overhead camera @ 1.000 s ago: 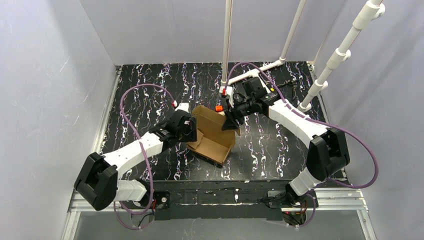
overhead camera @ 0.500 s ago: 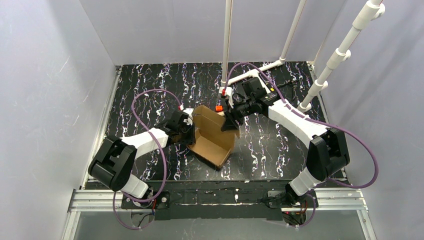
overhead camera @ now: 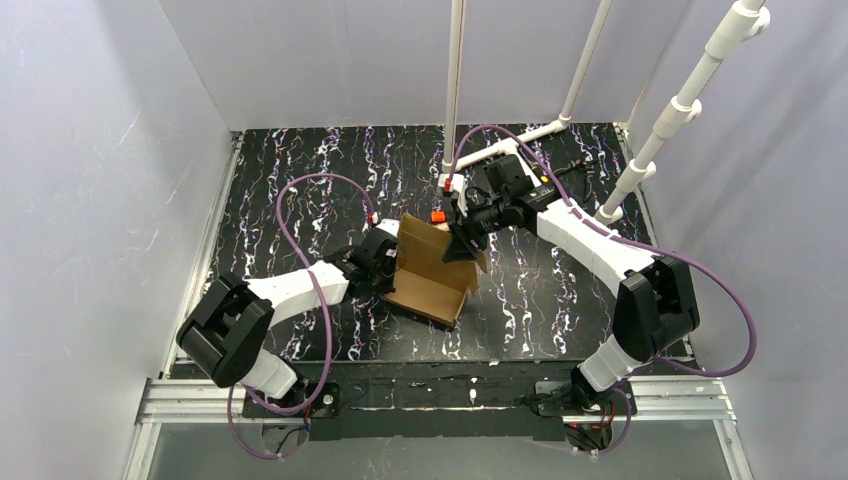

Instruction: Fold the paper box

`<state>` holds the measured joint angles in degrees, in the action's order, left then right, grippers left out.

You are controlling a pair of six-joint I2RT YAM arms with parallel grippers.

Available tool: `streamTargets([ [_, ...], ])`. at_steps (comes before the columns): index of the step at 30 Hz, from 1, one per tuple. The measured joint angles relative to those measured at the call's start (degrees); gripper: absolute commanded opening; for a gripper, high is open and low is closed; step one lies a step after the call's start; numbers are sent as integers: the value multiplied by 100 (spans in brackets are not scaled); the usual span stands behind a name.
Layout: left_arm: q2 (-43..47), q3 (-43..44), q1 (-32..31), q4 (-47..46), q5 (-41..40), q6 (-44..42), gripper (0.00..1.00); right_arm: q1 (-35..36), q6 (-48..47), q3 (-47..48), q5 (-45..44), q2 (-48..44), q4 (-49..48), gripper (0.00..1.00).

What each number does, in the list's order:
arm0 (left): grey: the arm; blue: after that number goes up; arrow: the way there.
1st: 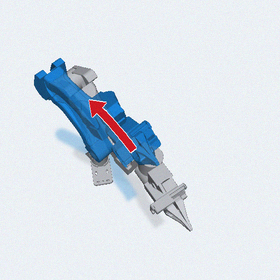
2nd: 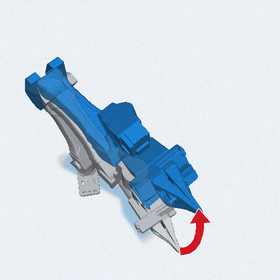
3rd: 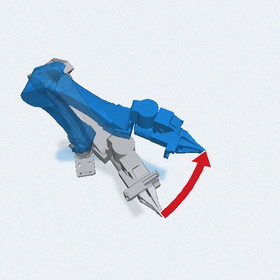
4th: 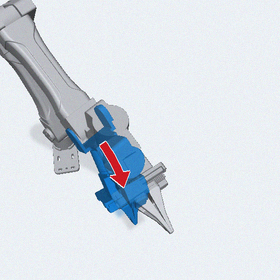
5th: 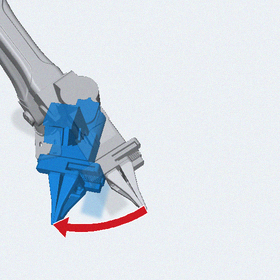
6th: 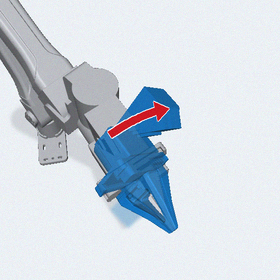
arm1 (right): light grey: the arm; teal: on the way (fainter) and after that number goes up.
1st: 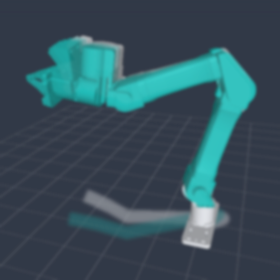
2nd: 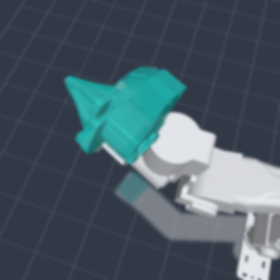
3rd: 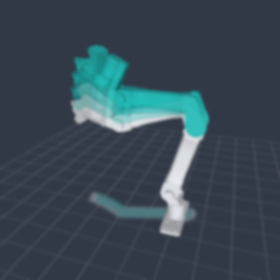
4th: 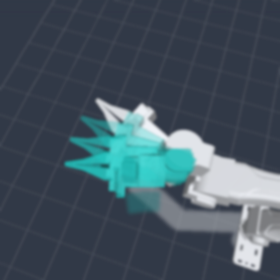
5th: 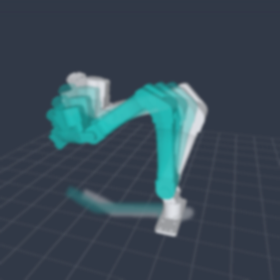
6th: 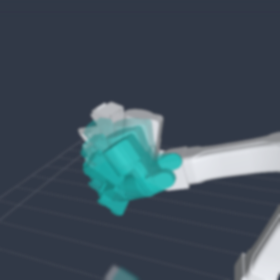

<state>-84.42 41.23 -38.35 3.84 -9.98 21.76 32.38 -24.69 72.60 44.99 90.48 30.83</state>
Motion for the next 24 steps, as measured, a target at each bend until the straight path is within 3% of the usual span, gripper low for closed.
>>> streamTargets([
  [7, 2, 85, -186, 273, -476, 131, 46, 0, -20, -13, 4, 0, -2, 53],
  [15, 184, 85, -42, 435, -330, 299, 52, 0, -61, -28, 2, 0, -2, 53],
  [24, 275, 105, 396, 299, 382, 269, 49, 0, -79, -31, 2, 0, -2, 53],
])
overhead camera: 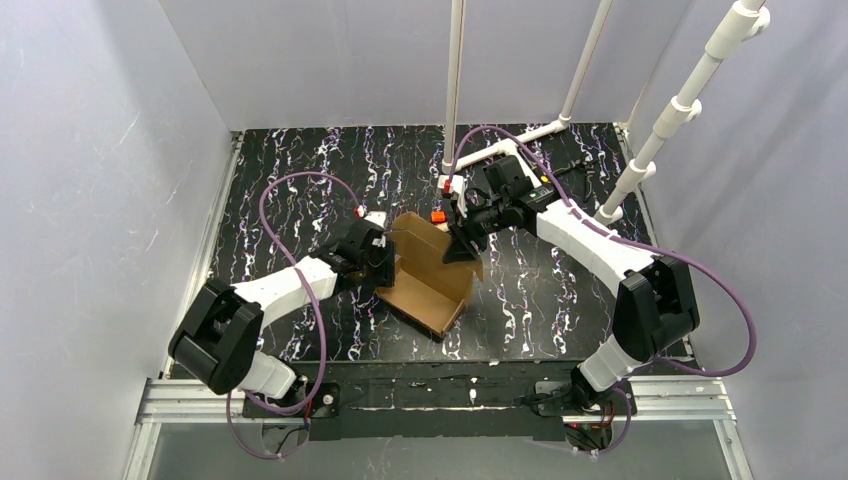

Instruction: Fold the paper box

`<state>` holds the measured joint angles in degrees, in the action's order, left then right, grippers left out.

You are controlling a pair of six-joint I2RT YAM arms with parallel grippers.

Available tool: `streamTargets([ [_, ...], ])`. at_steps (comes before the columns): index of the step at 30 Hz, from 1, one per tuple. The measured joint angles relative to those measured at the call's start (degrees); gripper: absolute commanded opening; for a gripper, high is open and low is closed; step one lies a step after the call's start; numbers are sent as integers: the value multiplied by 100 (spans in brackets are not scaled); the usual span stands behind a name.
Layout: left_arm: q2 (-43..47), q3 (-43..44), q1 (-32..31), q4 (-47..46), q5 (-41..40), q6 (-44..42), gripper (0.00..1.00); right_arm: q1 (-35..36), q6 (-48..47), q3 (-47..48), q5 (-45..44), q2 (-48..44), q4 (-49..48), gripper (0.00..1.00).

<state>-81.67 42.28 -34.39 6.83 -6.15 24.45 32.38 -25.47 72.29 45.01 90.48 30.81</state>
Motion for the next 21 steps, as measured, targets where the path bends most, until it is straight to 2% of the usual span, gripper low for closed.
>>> streamTargets([
  [4, -55, 111, 7, -96, 229, -142, 40, 7, 0, 0, 0, 0, 0, 53],
  [12, -326, 326, 4, -164, 299, -466, 17, 28, 0, 0, 0, 0, 0, 53],
  [21, -413, 367, -125, -164, 70, -741, 8, 37, -2, 0, -11, 4, 0, 53],
])
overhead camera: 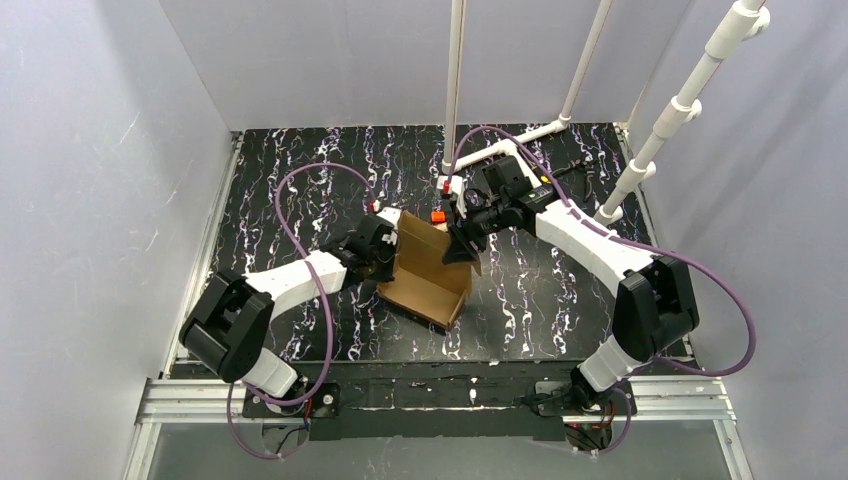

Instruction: Fold the paper box

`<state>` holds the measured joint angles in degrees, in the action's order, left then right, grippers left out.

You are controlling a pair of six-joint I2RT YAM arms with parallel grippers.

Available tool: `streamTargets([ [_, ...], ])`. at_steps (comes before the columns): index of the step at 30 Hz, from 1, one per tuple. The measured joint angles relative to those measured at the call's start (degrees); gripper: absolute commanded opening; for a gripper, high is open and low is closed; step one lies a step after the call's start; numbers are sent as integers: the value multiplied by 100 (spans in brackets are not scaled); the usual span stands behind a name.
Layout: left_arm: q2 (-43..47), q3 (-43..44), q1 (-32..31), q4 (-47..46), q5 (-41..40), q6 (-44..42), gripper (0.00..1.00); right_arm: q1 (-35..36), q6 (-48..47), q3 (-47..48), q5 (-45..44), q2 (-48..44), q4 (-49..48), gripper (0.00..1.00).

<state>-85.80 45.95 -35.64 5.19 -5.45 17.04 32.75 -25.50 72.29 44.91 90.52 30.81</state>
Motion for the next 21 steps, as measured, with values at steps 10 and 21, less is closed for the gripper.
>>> streamTargets([
  [10, -118, 181, -507, 48, -885, -15, 8, 11, 0, 0, -20, 109, 2, 53],
  [21, -144, 181, -586, 326, -1211, -98, 33, 28, -52, 0, -44, 109, 85, 57],
])
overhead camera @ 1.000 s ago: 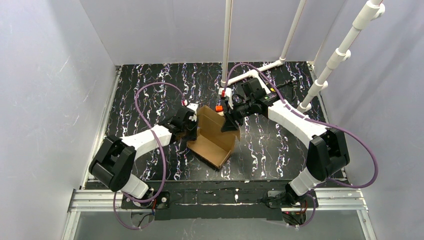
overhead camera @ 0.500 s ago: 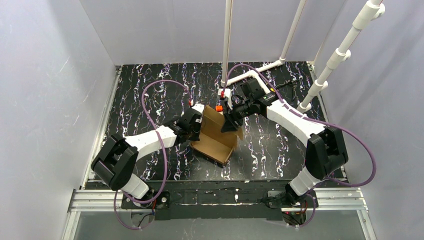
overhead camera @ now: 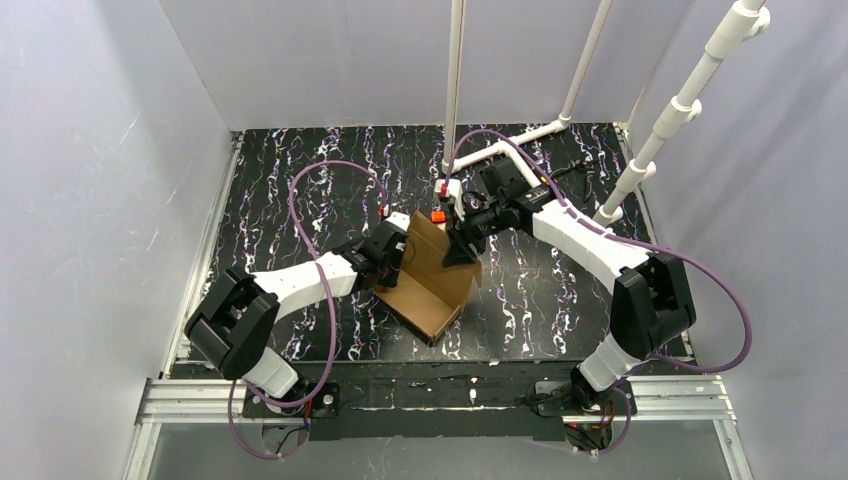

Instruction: Fold the paper box

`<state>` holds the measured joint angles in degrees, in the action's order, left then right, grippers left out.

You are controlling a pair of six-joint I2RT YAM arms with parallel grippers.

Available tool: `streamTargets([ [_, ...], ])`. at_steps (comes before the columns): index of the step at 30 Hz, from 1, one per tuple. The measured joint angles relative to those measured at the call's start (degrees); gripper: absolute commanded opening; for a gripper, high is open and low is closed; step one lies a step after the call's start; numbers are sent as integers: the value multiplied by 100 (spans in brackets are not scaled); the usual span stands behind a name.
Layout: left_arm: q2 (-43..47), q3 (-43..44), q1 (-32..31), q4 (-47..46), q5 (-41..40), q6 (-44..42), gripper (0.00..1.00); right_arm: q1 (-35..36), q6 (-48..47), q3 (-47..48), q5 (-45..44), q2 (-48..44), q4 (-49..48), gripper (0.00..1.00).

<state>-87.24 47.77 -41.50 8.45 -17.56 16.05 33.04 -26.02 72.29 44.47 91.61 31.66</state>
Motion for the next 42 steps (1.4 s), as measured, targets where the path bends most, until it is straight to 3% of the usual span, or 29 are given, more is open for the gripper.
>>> streamTargets([
  [6, 66, 2, 0, 315, -15, 66, 48, 0, -168, 2, -103, -9, 173, 69],
  [14, 752, 87, 22, 629, 170, 321, 62, -42, -807, 219, -254, -348, 817, 96],
  [17, 1086, 87, 109, 699, 378, 455, 74, -94, -1128, 339, -280, -527, 1117, 98],
  [20, 1401, 66, 345, 697, 750, 640, 97, -210, -1445, 479, -348, -643, 1443, 98],
  [21, 1528, 20, 474, 678, 929, 719, 98, -269, -1554, 533, -376, -678, 1565, 98],
  [31, 2745, -1182, 1930, 28, 2761, 1600, 96, -1023, -2865, 658, 160, -1537, 2651, 98],
  [37, 2771, -1314, 2197, -94, 3171, 1674, 94, -1624, -2302, -79, 522, -1893, 2159, 90],
  [42, 2686, -1316, 2275, -282, 3630, 1657, 92, -1499, -1423, -378, 623, -1676, 1657, 87],
])
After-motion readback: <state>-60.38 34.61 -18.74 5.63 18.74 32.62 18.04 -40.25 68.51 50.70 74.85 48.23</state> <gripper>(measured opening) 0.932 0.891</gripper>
